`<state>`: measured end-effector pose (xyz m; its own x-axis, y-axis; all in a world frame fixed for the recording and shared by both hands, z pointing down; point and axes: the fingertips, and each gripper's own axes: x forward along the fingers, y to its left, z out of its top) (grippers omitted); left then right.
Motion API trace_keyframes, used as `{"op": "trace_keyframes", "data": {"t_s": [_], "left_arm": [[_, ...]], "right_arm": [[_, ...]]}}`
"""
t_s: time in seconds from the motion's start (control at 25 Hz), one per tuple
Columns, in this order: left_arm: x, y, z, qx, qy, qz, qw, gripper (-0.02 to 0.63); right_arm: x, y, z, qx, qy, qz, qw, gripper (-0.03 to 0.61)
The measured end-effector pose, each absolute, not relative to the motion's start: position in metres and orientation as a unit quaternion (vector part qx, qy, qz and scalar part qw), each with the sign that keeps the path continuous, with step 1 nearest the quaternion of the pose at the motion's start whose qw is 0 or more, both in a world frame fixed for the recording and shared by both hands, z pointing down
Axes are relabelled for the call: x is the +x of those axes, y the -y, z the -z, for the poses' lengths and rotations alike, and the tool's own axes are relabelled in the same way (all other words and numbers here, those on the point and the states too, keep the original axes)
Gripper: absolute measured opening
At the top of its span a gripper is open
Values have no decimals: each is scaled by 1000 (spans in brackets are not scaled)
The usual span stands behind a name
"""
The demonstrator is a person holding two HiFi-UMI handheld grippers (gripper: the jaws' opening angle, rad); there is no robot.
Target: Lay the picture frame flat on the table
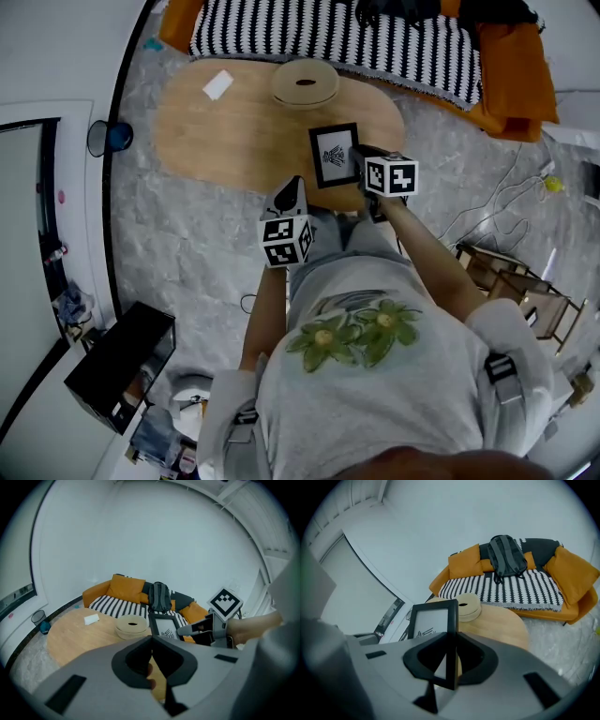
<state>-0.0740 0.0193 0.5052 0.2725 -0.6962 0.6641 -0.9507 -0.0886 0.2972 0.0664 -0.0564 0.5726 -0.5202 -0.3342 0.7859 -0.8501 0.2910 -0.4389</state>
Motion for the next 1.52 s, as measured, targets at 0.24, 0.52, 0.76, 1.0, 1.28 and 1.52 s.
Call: {"op": "trace_keyframes", "data": {"t_s": [0.24,0.52,0.76,1.0,1.28,1.52], "left_arm": [[-77,-16,-511,714,572,-182,359,15],[-75,-12,-516,716,566,-185,364,15],[-74,-9,-521,714,563,-187,371,15],[-75,-4,-527,710,564,-188,378,15],[-77,2,-535,707,563,-193,383,15],[-82,7,-539,704,563,-197,386,15]], "right_arm": [[62,56,-583,394,740,-458,297,72],[61,59,-593,395,732,-465,303,72],[61,60,-603,393,724,-472,313,74],[61,63,-612,393,719,-475,321,73],[57,69,-620,388,718,-474,329,72],[52,72,-632,387,714,-479,334,72]]}}
